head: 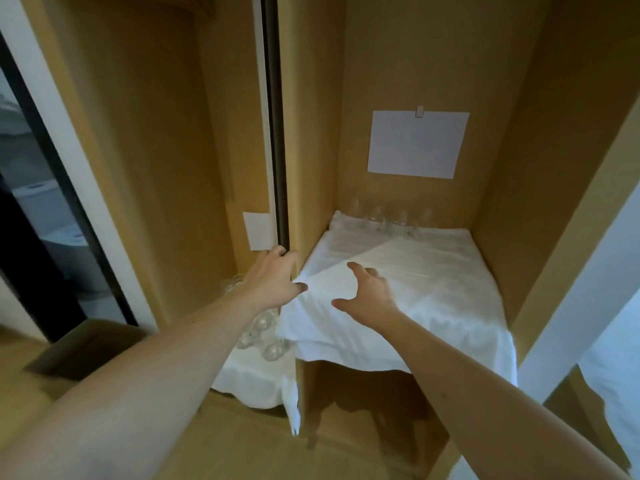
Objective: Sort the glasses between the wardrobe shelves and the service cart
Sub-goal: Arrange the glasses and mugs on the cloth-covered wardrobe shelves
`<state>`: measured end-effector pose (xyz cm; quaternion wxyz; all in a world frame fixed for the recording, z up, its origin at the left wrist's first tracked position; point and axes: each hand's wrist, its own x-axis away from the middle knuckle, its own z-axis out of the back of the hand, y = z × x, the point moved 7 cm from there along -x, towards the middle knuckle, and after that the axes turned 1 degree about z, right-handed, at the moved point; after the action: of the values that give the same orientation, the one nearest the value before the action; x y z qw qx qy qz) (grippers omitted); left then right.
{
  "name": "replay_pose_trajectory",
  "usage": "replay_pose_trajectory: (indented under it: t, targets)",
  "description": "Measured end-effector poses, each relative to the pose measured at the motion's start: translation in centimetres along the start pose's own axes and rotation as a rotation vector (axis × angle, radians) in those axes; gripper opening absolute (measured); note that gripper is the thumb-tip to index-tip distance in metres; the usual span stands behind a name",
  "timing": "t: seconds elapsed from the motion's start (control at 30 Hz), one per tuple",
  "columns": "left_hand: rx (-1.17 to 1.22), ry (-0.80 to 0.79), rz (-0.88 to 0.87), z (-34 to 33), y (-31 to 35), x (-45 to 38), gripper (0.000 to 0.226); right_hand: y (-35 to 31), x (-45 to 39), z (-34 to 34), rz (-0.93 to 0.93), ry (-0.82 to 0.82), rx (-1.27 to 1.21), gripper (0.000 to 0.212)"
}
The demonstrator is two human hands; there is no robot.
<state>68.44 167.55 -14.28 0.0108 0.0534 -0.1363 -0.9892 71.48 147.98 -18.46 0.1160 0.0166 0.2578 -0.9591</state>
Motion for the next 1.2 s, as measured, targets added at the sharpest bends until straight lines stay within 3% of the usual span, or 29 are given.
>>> replay_pose_trajectory:
  t: [0.47,0.63,1.0,1.2]
  targets:
    - [-0.032,-0.125,-0.082,1.3,-16.3,2.5,0.080,-14.2,0.6,-11.6,-0.082,-0.039,-0.005,0.086]
    - [0.029,-0.141,-0.038,1.0,-22.9,3.0,0.079,-18.3,0.3,-15.4,-0.111,-0.057,-0.016,0.083]
    - [0.090,-0.230,0.053,-3.4,-31.7,2.0,0.078,-21.6,-3.0,-23.6,-0.128,-0.202,0.028,0.083]
    - [-0.009,-0.285,0.102,-5.4,-35.7,-1.0,0.079,-21.0,-6.6,-29.2,-0.160,-0.297,-0.035,0.085]
